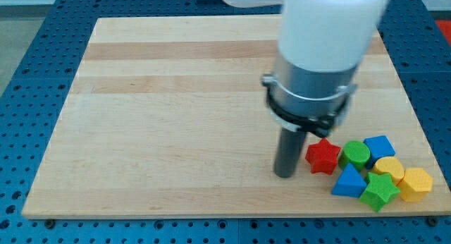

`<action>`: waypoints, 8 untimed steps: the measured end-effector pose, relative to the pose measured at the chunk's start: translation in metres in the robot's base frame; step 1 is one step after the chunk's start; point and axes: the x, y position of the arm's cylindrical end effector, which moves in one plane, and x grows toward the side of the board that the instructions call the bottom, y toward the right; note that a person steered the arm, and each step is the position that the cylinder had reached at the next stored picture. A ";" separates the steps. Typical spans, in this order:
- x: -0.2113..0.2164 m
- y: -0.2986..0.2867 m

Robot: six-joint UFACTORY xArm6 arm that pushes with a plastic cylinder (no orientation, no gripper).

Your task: Move the red circle towards the group of blocks

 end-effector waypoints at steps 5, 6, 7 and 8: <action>-0.091 -0.175; -0.116 -0.193; -0.168 -0.195; -0.237 -0.160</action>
